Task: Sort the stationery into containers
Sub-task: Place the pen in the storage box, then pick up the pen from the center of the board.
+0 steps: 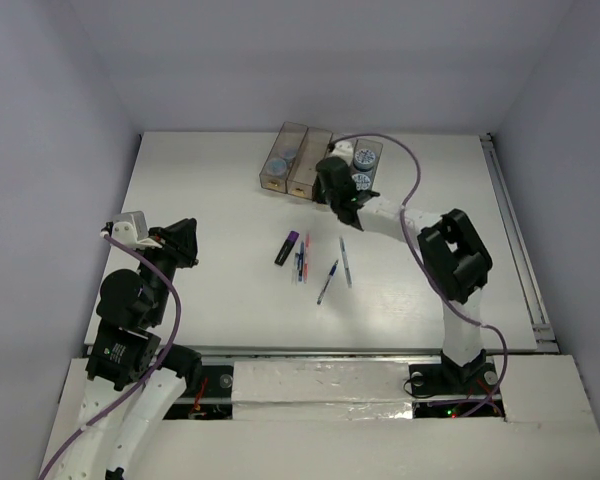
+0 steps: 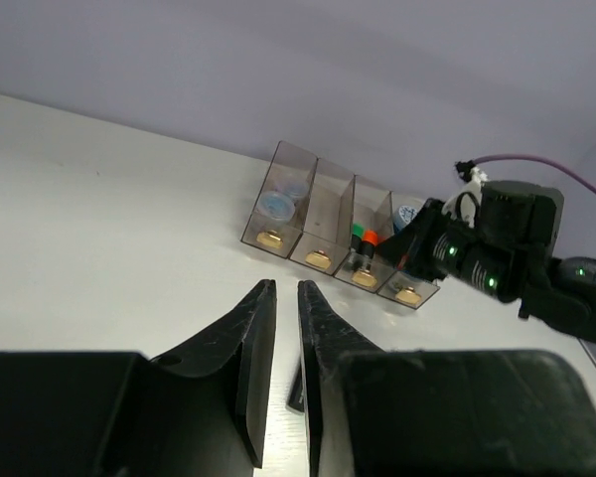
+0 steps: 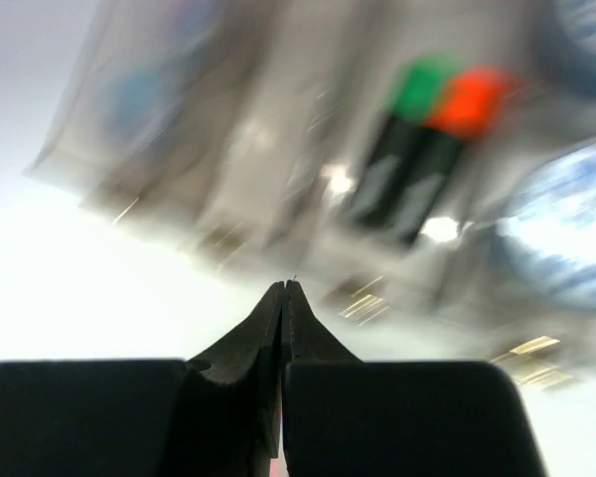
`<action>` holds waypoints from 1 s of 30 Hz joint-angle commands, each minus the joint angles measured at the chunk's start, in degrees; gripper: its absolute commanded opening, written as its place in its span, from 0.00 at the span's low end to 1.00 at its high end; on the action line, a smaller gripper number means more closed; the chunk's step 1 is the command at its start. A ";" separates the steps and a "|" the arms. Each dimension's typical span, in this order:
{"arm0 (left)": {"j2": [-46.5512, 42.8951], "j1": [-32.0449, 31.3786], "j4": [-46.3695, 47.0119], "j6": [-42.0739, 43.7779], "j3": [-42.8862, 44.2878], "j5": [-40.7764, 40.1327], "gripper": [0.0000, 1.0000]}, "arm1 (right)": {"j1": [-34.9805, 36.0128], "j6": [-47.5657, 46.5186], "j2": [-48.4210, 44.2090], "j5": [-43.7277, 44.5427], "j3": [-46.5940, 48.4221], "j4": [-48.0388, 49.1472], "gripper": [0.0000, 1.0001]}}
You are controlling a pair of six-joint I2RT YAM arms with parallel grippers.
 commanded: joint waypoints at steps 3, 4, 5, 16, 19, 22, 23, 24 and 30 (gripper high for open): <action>-0.27 -0.16 3.41 0.38 0.26 0.64 0.14 | 11.62 -0.37 -4.67 -2.13 -6.47 3.94 0.02; -0.27 -0.16 3.41 0.38 0.26 0.64 0.14 | 12.24 -0.11 -4.84 -2.57 -7.18 3.59 0.03; -0.27 -0.16 3.41 0.38 0.17 0.56 0.14 | 12.77 0.24 -4.93 -2.84 -8.05 2.89 0.07; -0.27 -0.69 3.59 0.38 0.17 0.73 0.16 | 14.71 3.14 -2.83 -8.02 -8.59 -2.30 0.60; -0.36 -0.69 3.50 0.29 0.17 0.64 0.17 | 14.71 3.84 -2.12 -7.94 -8.50 -2.30 0.60; -0.36 -0.69 3.50 0.38 0.17 0.64 0.17 | 14.71 4.20 -1.51 -8.37 -8.06 -2.39 0.59; -0.45 -0.69 3.50 0.38 0.17 0.64 0.17 | 14.71 4.20 -1.07 -8.64 -7.89 -2.31 0.58; -0.36 -0.69 3.50 0.38 0.17 0.64 0.17 | 14.71 4.29 -0.89 -8.82 -7.80 -2.30 0.58; -0.62 -0.69 3.41 0.46 0.17 0.55 0.17 | 15.24 4.64 -0.80 -7.50 -8.15 -4.50 0.56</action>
